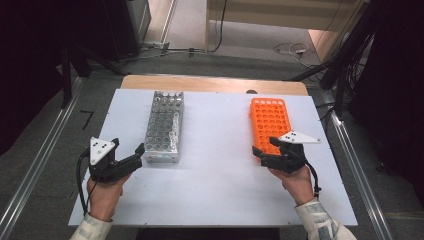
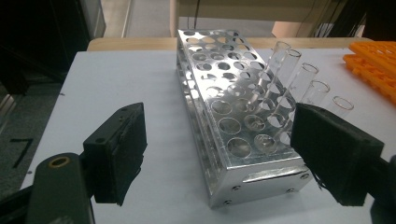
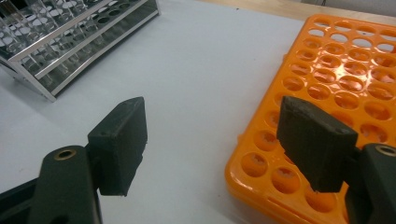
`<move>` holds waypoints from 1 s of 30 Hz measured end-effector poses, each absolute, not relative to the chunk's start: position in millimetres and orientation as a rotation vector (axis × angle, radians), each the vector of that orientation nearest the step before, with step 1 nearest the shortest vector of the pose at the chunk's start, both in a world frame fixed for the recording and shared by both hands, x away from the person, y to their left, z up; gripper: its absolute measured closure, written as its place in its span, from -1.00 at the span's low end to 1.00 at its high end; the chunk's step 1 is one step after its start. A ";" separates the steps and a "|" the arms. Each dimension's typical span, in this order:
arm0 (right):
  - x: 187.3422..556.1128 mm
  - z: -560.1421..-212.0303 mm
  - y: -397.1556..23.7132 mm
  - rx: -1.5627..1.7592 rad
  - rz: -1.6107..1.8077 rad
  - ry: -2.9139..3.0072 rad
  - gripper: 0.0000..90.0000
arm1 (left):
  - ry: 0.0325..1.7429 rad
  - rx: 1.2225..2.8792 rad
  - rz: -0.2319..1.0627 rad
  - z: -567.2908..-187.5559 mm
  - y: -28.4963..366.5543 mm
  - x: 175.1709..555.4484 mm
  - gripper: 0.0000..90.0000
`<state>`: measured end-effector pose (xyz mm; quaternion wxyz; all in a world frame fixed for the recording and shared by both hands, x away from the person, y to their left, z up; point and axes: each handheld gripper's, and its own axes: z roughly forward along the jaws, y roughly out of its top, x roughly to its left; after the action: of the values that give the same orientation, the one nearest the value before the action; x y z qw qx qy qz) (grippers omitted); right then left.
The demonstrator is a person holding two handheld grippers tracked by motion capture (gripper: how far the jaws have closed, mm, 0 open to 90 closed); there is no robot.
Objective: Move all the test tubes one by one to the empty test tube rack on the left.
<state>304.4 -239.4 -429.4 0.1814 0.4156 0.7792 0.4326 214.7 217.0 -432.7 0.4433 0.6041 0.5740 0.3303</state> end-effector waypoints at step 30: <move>285.4 -441.5 -336.3 1.343 1.125 2.027 -0.50 | 1.494 1.491 0.853 -451.7 242.1 203.2 -0.60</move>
<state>285.4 -336.3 -441.5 0.2291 0.4878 0.7366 0.4086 203.2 242.1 -451.7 0.4191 0.5947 0.5957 0.3404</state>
